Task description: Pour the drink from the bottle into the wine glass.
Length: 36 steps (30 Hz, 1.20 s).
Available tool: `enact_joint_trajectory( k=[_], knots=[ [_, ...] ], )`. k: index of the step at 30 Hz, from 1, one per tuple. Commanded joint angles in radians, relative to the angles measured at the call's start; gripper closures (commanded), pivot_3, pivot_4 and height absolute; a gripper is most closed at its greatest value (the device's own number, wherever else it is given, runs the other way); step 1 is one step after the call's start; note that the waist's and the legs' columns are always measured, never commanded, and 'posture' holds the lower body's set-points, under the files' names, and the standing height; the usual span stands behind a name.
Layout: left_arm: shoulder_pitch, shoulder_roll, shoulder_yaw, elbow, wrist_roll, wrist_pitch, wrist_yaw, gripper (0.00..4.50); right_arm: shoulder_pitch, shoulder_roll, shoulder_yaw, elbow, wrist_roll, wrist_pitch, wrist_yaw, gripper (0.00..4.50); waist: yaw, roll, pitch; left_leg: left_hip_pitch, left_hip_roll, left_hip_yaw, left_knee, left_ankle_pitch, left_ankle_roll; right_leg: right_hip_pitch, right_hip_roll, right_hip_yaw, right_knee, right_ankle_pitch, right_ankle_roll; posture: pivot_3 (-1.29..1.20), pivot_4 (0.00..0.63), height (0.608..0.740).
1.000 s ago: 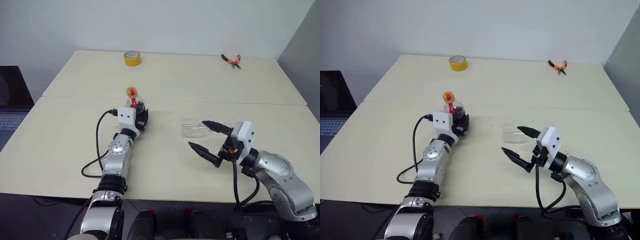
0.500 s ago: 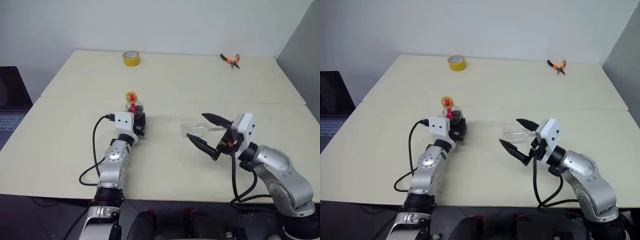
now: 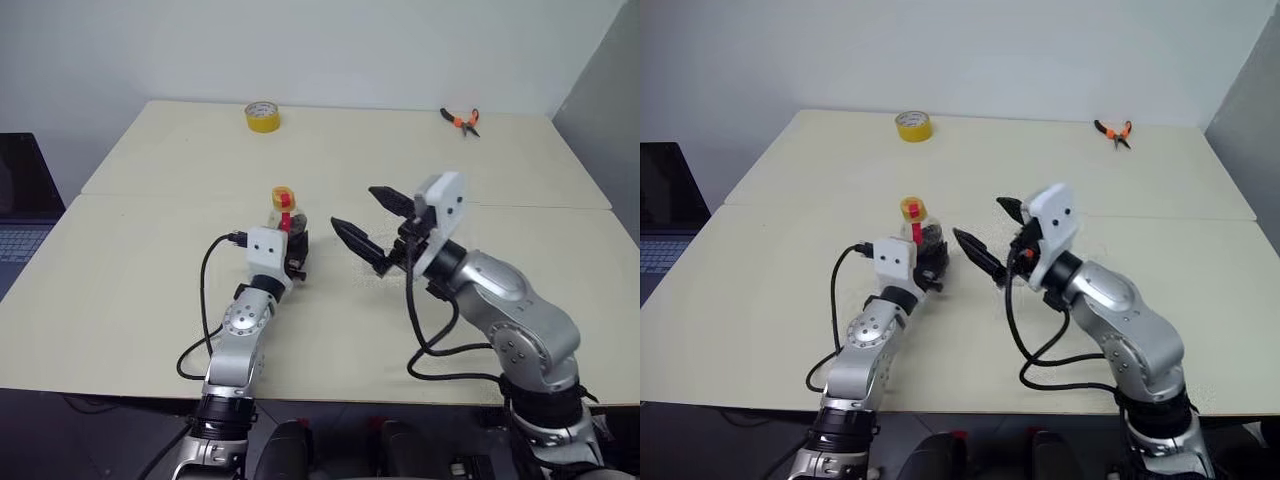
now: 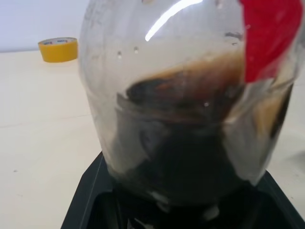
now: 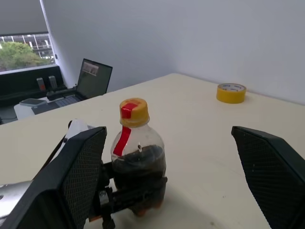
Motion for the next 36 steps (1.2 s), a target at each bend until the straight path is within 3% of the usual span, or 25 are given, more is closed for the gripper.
enact_joint_trajectory(
  k=[1, 14, 36],
  knots=[
    [-0.019, -0.002, -0.023, -0.045, 0.018, -0.022, -0.007, 2.60, -0.084, 0.054, 0.046, 0.033, -0.043, 0.020, -0.040, 0.00, 0.000, 0.000, 0.000, 0.000, 0.000, 0.000, 0.000, 0.000, 0.000, 0.000, 0.000, 0.000, 0.000, 0.000, 0.000, 0.00, 0.150, 0.740],
    [-0.016, -0.001, -0.047, -0.041, 0.033, -0.035, -0.018, 2.63, -0.188, 0.152, 0.076, 0.197, -0.139, 0.038, -0.060, 0.00, 0.002, 0.000, 0.000, -0.001, 0.000, 0.000, 0.000, 0.000, 0.000, -0.001, -0.001, 0.000, 0.000, 0.000, 0.000, 0.00, 0.150, 0.740],
    [-0.004, -0.001, -0.040, -0.042, 0.036, -0.040, -0.010, 2.66, -0.186, 0.208, 0.093, 0.240, -0.197, 0.020, -0.028, 0.00, 0.000, 0.000, 0.000, -0.001, 0.000, 0.000, 0.000, 0.000, 0.000, -0.001, -0.001, 0.000, 0.000, 0.000, 0.000, 0.00, 0.150, 0.740]
  ],
)
